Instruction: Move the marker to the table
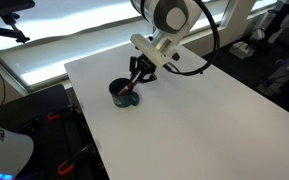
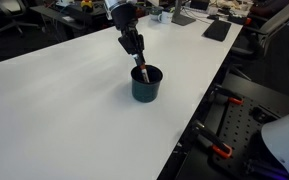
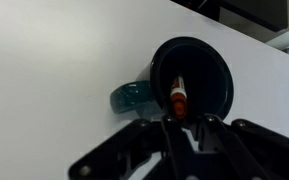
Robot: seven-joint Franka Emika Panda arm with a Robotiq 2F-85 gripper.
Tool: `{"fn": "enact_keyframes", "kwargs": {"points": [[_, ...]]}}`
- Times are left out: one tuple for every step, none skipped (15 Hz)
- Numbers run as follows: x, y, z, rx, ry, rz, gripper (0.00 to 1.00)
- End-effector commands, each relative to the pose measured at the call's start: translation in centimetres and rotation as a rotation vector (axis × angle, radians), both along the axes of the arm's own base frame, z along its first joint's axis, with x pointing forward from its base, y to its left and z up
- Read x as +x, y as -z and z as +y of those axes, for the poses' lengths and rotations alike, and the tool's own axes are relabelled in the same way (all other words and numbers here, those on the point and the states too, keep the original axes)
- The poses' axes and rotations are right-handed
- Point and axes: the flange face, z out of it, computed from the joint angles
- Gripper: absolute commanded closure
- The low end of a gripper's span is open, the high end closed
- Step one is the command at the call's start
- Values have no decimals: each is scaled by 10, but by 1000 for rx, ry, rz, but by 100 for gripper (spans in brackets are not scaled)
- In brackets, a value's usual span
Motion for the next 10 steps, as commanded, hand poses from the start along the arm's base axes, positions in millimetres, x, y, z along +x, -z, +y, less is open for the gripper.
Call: {"fn": "enact_keyframes", "kwargs": {"points": [[-5, -2, 1, 5, -17, -18, 96], [-5, -2, 1, 9, -18, -18, 96], [-5, -2, 1, 11, -18, -18, 96], [-5, -2, 1, 16, -23, -17, 96], [-5, -3, 2, 18, -24, -25, 96], [-5, -4, 2, 17, -30, -31, 96], [-5, -8, 1, 16, -22, -42, 96], [-4, -13, 0, 17, -17, -55, 96], [-3, -20, -2, 14, -10, -78, 96], [-3, -26, -3, 19, -10, -99, 96]]}}
